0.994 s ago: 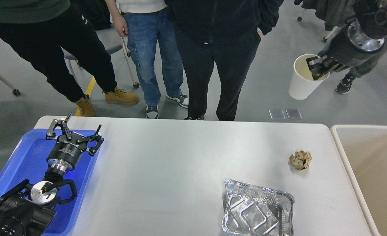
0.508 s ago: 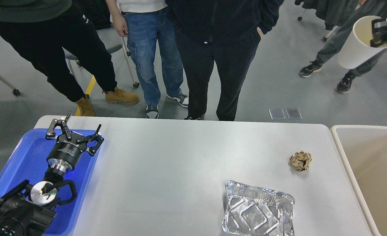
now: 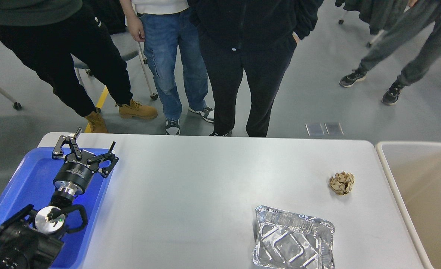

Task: Tidy desktop
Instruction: 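Release the paper cup into the white bin with the right gripper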

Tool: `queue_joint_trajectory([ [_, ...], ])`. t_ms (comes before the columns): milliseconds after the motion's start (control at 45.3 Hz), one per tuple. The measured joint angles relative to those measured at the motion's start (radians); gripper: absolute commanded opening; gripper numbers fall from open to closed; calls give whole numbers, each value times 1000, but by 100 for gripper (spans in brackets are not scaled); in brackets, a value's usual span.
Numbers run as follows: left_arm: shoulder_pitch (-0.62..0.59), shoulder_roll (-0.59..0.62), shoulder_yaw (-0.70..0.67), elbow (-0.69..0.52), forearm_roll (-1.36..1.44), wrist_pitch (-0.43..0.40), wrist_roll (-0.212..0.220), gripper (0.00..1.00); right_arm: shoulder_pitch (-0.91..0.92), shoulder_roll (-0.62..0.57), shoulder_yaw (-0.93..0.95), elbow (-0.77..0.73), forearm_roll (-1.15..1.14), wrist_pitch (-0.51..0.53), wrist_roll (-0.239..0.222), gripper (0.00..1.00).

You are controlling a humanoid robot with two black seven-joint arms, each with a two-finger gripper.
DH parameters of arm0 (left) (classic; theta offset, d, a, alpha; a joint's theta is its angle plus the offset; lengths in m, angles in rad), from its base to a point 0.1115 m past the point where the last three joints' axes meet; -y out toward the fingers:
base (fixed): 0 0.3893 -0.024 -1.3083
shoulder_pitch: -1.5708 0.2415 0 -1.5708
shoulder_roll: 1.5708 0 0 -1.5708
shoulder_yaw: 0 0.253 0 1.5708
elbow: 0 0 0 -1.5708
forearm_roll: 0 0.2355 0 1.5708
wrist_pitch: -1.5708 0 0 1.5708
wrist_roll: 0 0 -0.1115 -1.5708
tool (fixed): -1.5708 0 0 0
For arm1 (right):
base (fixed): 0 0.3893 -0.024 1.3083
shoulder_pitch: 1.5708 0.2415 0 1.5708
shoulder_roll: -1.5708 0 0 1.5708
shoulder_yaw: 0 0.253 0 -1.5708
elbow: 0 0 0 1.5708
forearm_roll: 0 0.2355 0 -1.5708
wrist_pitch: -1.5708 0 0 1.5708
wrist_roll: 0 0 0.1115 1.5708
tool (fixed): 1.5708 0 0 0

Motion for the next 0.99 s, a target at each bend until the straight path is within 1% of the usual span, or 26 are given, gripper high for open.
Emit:
queue_joint_trajectory([
  [44,0,0,0,0,0,0,0,100,-80,16,64,-30,83,-62,-4,0],
  [133,0,0,0,0,0,0,0,100,-187,55,169,-80,173,-132,-10,0],
  [199,0,0,0,0,0,0,0,100,-292,106,286,-139,239,-188,-23,0],
  [221,0,0,0,0,0,0,0,100,-342,136,349,-179,265,-211,-30,0],
  [398,0,0,0,0,-1,0,0,100,-539,290,620,-372,340,-277,-66,0],
  [530,0,0,0,0,-1,0,0,100,-643,375,764,-458,370,-302,-79,0],
  [663,0,0,0,0,-1,0,0,100,-726,424,857,-505,386,-307,-85,0],
  [994,0,0,0,0,-2,0,0,100,-849,464,939,-551,400,-269,-90,0],
])
